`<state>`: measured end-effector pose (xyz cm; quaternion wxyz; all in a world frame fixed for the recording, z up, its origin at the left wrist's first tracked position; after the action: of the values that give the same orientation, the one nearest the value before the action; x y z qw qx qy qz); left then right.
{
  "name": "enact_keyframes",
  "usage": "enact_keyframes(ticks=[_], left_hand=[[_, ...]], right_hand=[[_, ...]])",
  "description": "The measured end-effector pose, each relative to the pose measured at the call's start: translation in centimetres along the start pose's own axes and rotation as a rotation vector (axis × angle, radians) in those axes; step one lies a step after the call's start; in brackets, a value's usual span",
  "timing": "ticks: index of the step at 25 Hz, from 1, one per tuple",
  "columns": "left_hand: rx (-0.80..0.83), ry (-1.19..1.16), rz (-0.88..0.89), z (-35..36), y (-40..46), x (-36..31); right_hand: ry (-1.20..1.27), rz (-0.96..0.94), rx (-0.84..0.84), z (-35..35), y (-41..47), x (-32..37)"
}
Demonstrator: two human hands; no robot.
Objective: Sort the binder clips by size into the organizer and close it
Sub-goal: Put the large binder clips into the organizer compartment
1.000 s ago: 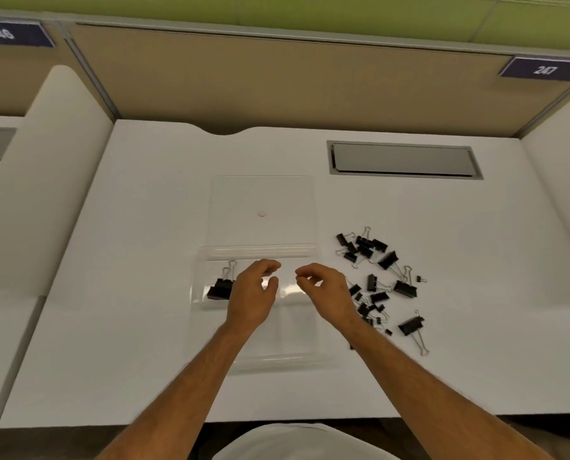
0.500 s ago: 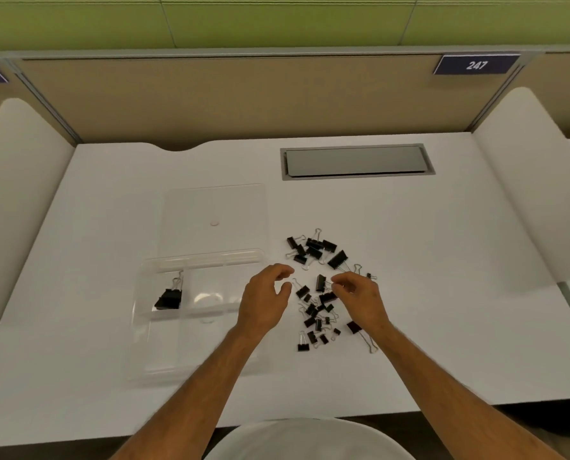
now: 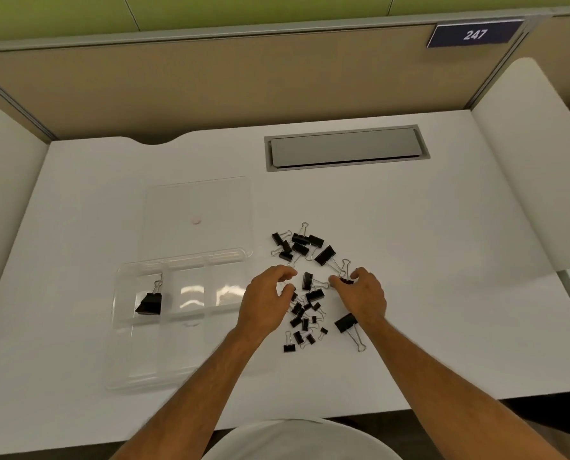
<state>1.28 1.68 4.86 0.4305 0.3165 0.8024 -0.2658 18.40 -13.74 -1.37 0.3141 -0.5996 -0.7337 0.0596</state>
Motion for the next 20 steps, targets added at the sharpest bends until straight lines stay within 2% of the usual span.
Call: enact_keyframes(ticks=[6,9,16,20], left_hand=[[0.025,0.039,0.005,0.0,1.8,0.0],[0.07,0.081,0.018,1.1,3.3,-0.2],[0.294,0.386,0.432,8.0,9.2,-3.0],[0.45,0.653,0.442,10.8,11.7,-1.0]], right_hand=[[-0.023,0.014,0.024,1.5,1.4,0.6],[0.041,0.036,0.026,0.6,1.4,-0.2],[0.292,-0.024,-0.038,-1.9,0.1,-2.5],[0.41,-0.08,-0.016,-2.7,-0.2,-3.6]])
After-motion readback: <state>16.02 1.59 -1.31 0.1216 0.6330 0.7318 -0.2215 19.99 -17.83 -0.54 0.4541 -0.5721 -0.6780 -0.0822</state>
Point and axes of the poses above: each hand's wrist, its own y-axis towards the middle knuckle, its own z-axis out of the palm, x = y × z, the point moved 5 cm from there along y, towards the middle knuckle, and after that the axes turned 6 degrees about -y, right-handed, at the moved point
